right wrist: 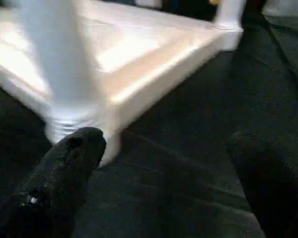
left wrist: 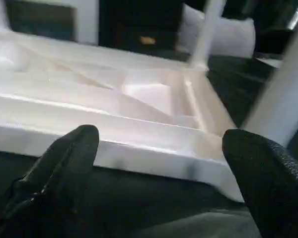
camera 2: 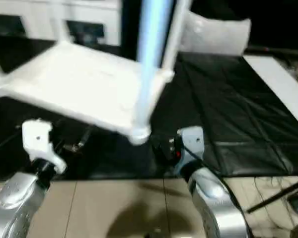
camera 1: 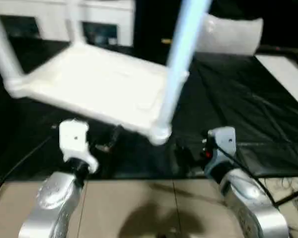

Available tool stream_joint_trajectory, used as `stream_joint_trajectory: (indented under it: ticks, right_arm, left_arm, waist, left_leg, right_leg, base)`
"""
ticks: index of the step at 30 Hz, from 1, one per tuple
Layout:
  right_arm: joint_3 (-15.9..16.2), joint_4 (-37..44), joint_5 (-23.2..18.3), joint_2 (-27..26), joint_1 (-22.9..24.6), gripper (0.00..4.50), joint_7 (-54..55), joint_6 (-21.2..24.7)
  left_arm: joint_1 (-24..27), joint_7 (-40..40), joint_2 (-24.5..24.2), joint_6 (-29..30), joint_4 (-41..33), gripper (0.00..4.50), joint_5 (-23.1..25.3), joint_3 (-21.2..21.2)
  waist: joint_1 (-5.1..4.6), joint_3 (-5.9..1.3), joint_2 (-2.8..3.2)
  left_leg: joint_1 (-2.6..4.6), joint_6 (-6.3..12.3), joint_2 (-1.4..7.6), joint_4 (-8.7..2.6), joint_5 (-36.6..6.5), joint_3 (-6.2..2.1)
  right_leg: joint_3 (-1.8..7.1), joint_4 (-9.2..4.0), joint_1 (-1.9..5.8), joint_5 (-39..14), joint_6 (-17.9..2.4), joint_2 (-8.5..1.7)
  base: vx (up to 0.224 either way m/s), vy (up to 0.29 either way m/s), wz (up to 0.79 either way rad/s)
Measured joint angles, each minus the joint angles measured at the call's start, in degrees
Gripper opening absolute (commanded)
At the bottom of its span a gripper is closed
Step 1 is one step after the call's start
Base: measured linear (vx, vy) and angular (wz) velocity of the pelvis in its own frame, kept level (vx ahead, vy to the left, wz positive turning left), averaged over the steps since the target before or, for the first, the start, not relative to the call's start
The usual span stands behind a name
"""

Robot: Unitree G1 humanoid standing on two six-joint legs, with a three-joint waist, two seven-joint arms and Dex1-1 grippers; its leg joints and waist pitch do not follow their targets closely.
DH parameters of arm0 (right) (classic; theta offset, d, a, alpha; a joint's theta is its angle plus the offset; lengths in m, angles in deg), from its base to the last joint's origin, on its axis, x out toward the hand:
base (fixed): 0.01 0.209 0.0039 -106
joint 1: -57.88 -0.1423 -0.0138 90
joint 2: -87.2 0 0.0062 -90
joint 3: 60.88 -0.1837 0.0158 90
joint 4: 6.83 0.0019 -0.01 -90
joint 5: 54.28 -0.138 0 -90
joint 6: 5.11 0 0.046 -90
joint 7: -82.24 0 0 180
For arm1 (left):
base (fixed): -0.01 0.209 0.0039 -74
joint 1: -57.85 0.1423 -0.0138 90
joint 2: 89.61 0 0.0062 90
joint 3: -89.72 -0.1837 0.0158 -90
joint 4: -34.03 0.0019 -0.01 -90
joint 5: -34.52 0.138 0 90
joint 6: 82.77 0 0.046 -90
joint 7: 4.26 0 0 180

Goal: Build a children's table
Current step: Rotate table base

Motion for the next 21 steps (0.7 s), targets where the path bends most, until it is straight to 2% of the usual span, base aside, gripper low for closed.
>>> stream_joint_trajectory:
  ticks: [1,2,3,4,5,6,7,8,9,10,11,12,13,14,15,16,17,18,19,20,21]
  right_arm:
    - [-0.46,0.06,0.22,-0.20,0.04,4.50,0.40,-0.01]
    - [-0.96,0.29,0.33,-0.31,0.01,4.50,0.63,-0.12]
    - [-1.06,0.33,0.40,-0.31,0.01,4.50,0.79,-0.17]
    - [-1.06,0.39,0.48,-0.19,0.00,4.50,0.92,-0.29]
    - [-1.05,-0.03,0.78,-0.52,0.12,4.50,1.05,-0.41]
    - [-0.03,-0.10,0.81,-1.02,-0.07,4.50,0.98,-0.42]
    - [1.08,-0.01,0.73,-1.16,-0.32,4.50,0.93,-0.56]
    - [1.33,0.09,0.75,-1.21,-0.43,4.50,1.05,-0.76]
    - [1.18,0.12,0.84,-1.11,-0.33,4.50,1.23,-0.80]
    - [1.03,0.12,0.92,-1.04,-0.32,4.50,1.56,-0.81]
    - [0.85,0.15,0.96,-1.03,-0.27,4.50,1.60,-0.82]
    - [0.67,0.20,1.01,-0.79,-0.17,4.50,1.61,-0.89]
    - [-0.05,0.02,1.41,-0.26,0.41,4.50,1.65,-1.02]
    - [-0.63,-0.31,1.64,-0.11,0.78,4.50,1.71,-1.03]
    - [-0.96,-0.75,1.79,0.09,0.82,4.50,1.72,-1.10]
    - [-1.22,-0.89,2.15,0.29,0.79,4.50,1.72,-1.44]
    - [-1.26,-0.89,2.25,0.39,0.72,4.50,1.72,-1.78]
    - [-1.22,-0.91,2.51,0.48,0.62,4.50,1.72,-2.40]
    - [-0.72,-1.12,2.73,0.08,0.65,4.50,1.79,-2.39]
    - [0.50,-1.12,2.70,-0.13,0.26,4.50,1.63,-2.40]
    - [1.40,-1.11,2.68,-0.33,-0.21,4.50,1.53,-2.43]
  left_arm:
    - [-0.10,0.25,-0.10,-0.02,0.00,4.41,0.00,-0.47]
    - [-0.22,0.58,-0.18,-0.05,0.00,4.41,0.02,-0.61]
    - [-0.21,0.72,-0.23,-0.08,0.02,4.41,0.05,-0.64]
    - [-0.27,0.78,-0.30,-0.20,0.02,4.41,0.10,-0.77]
    - [-0.25,0.85,-0.82,-0.35,0.33,4.41,0.24,-0.84]
    - [-0.12,0.85,-1.26,-0.39,0.52,4.41,0.42,-0.78]
    - [-0.19,0.81,-1.79,-0.42,0.96,4.41,0.66,-0.24]
    - [-0.21,0.93,-2.03,-0.48,1.35,4.41,0.96,-0.21]
    - [-0.21,1.14,-2.02,-0.51,1.38,4.41,1.14,-0.50]
    - [-0.30,1.33,-2.01,-0.75,1.38,4.41,1.14,-0.91]
    - [-0.31,1.41,-2.04,-0.86,1.38,4.41,1.14,-1.22]
    - [-0.35,1.46,-1.97,-0.94,1.42,4.41,1.15,-1.26]
    - [-0.32,1.48,-1.14,-0.84,1.68,4.41,1.14,-2.07]
    - [-0.41,1.56,-0.79,-0.85,1.67,4.41,1.12,-2.98]
    - [-0.48,1.67,-0.79,-0.86,1.64,4.41,1.11,-3.33]
    - [-0.58,1.70,-0.87,-0.89,1.63,4.41,1.12,-3.28]
    - [-0.64,1.75,-0.98,-0.97,1.63,4.41,1.13,-3.25]
    - [-0.78,1.92,-1.27,-1.02,1.66,4.41,1.14,-3.26]
    - [-0.77,1.91,-1.68,-0.81,1.86,4.41,1.15,-2.95]
    - [-0.79,1.92,-1.81,-0.62,1.92,4.41,1.10,-2.42]
    - [-0.81,1.96,-2.09,-0.29,2.16,4.41,1.07,-1.82]
  waist:
    - [0.45,0.00,0.12]
    - [1.00,0.12,0.40]
    - [1.40,0.19,0.90]
    - [1.55,0.28,2.17]
    - [1.34,0.65,3.14]
    - [0.49,0.58,3.04]
    - [-0.01,0.44,2.77]
    - [-0.91,0.28,2.59]
    - [-1.29,0.18,2.42]
    - [-1.73,-0.19,1.71]
    - [-2.21,-0.46,0.84]
    - [-2.31,-0.88,-0.56]
    - [-1.63,-0.87,-0.17]
    - [-0.93,-0.76,0.36]
    - [-0.33,-0.66,0.65]
    - [0.28,-0.45,1.07]
    - [0.46,-0.32,1.65]
    - [0.47,-0.06,3.13]
    - [-0.02,0.19,3.59]
    - [-0.34,0.15,3.44]
    - [-0.86,0.11,3.39]
  left_leg:
    - [-0.58,-0.38,0.17,1.08,0.22,-0.58]
    - [-1.75,-1.16,0.99,1.37,0.67,-0.91]
    - [-2.65,-2.03,1.87,0.64,1.27,-1.04]
    - [-3.39,-3.38,3.50,-1.83,2.65,-1.18]
    - [-3.05,-4.33,4.44,-1.61,4.16,-0.99]
    - [-2.44,-4.46,4.23,-2.11,3.86,-1.16]
    - [-2.18,-4.29,3.87,-2.58,3.84,-1.24]
    - [-1.77,-3.75,3.75,-2.68,3.66,-1.30]
    - [-1.39,-3.52,3.61,-2.78,3.37,-1.20]
    - [-1.03,-3.38,3.18,-3.07,3.14,-0.58]
    - [-0.85,-3.36,2.43,-3.21,2.98,-0.15]
    - [-0.84,-3.51,1.51,-3.09,2.61,0.34]
    - [-1.00,-1.17,1.46,-1.94,1.68,0.34]
    - [-1.61,0.92,1.62,-0.06,1.51,-0.14]
    - [-2.42,0.78,1.68,1.45,1.64,-0.36]
    - [-3.23,-0.32,2.23,1.09,2.28,-0.56]
    - [-3.51,-1.00,2.84,-0.12,2.68,-0.54]
    - [-3.56,-3.20,4.46,-2.44,4.89,-0.51]
    - [-2.79,-4.55,4.76,-2.49,4.79,-0.63]
    - [-2.63,-4.59,4.58,-2.96,4.66,-0.71]
    - [-2.53,-4.06,4.36,-3.23,4.78,-0.80]
  right_leg:
    - [-0.01,-0.26,0.74,-0.25,-0.15,0.25]
    - [-0.21,-0.58,1.76,-0.38,-0.59,0.60]
    - [-0.44,-0.74,2.44,-0.69,-0.66,1.06]
    - [-1.49,-1.06,3.16,-0.92,-0.58,1.74]
    - [-1.89,-1.12,3.80,-1.37,-0.59,2.17]
    - [-2.09,-0.73,3.44,-2.40,-1.94,2.03]
    - [-2.01,1.02,2.71,-3.59,-3.51,1.93]
    - [-2.20,3.73,1.70,-3.88,-3.31,1.84]
    - [-2.22,4.83,1.02,-4.02,-2.62,1.67]
    - [-2.22,4.68,-0.32,-3.50,-1.58,0.85]
    - [-1.73,2.69,-0.74,-3.00,-1.33,-0.05]
    - [-0.62,1.13,-0.24,-0.75,0.65,-0.97]
    - [-0.17,1.15,0.22,-1.22,0.46,-0.65]
    - [-0.11,0.45,0.93,-1.18,0.21,-0.23]
    - [-0.09,-0.04,1.71,-1.27,0.07,-0.05]
    - [-0.36,-0.59,2.76,-1.46,-0.12,0.22]
    - [-0.73,-0.78,3.22,-1.62,-0.22,0.46]
    - [-1.75,-1.00,4.11,-2.06,-0.08,1.43]
    - [-1.80,-1.32,4.56,-2.49,-0.32,1.69]
    - [-1.72,-1.22,4.35,-3.30,-2.01,1.73]
    - [-1.65,-0.45,4.06,-3.87,-3.02,1.66]
  base:
    - [0.151,-0.067,-0.05]
    - [0.131,-0.025,-0.04]
    - [0.116,0.013,-0.06]
    - [0.116,0.013,-0.06]
    - [0.114,0.085,-0.08]
    - [0.169,0.104,-0.01]
    - [0.169,0.104,-0.01]
    - [0.178,0.054,0.04]
    - [0.126,0.026,0.01]
    - [0.126,0.026,0.01]
    - [0.105,-0.013,0.02]
    - [0.087,-0.068,0.07]
    - [0.087,-0.068,0.07]
    - [0.098,-0.064,-0.05]
    - [0.113,-0.023,-0.16]
    - [0.113,-0.023,-0.16]
    - [0.092,0.002,-0.08]
    - [0.099,0.063,-0.02]
    - [0.099,0.063,-0.02]
    - [0.143,0.085,0.05]
    - [0.138,0.055,0.04]
